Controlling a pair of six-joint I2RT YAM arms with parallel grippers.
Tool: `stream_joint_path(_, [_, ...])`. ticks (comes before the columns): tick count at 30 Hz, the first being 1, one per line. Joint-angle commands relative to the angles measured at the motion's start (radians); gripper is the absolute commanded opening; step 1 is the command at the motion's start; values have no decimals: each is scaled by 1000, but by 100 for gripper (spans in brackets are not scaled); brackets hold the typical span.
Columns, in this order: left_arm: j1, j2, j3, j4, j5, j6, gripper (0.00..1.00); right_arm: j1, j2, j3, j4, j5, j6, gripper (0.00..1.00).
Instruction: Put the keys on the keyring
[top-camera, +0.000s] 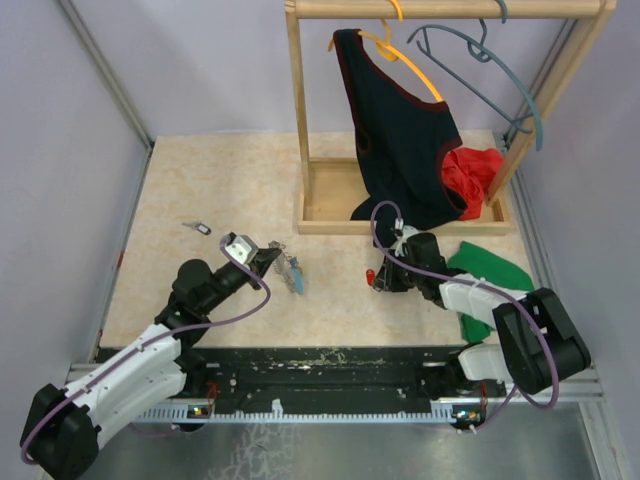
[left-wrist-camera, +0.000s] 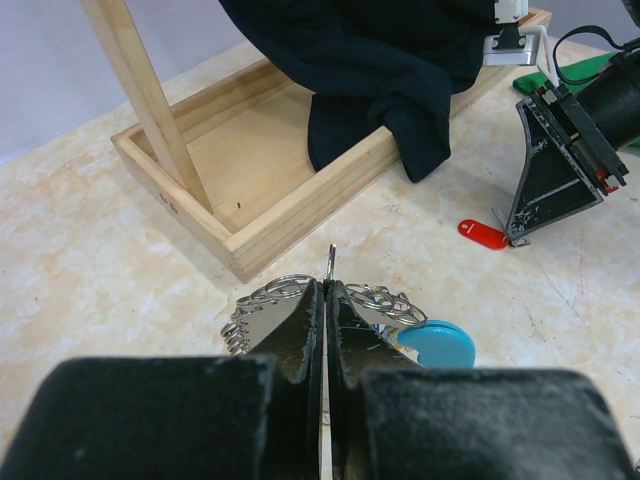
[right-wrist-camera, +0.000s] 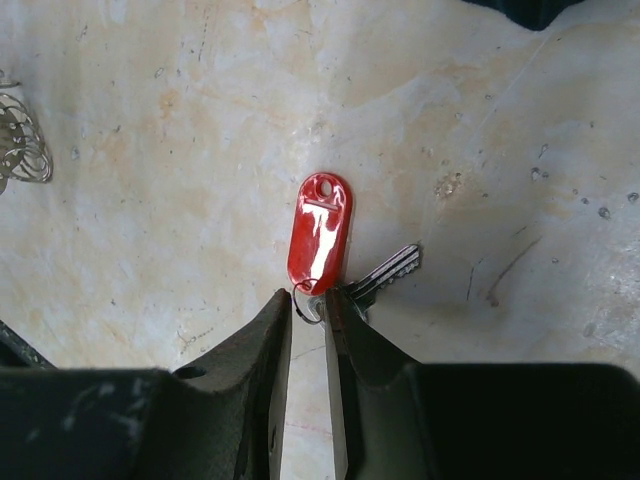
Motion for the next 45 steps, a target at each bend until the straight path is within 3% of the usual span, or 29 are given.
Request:
stream_joint_path(1, [-3, -12, 6, 42, 15, -7, 1, -8, -11, 7, 43, -39, -21, 20])
stream_joint_path(14, [-3, -12, 6, 43, 16, -7, 1, -8, 8, 19, 11, -42, -52, 18])
stream_joint_path(21, [-3, -16, 6, 44, 16, -7, 1, -6, -3, 55, -62, -14, -85, 1])
stream_joint_path(23, [-3, -17, 6, 44, 17, -6, 1, -3, -12, 70, -93, -8, -95, 0])
stream_joint_path(35, [-4, -31, 6, 38, 17, -8, 1, 119, 0, 421, -665, 253, -237, 0])
stream_joint_path(45, [-6, -44, 4, 35, 18, -9, 1, 156, 2, 601, -954, 310, -280, 0])
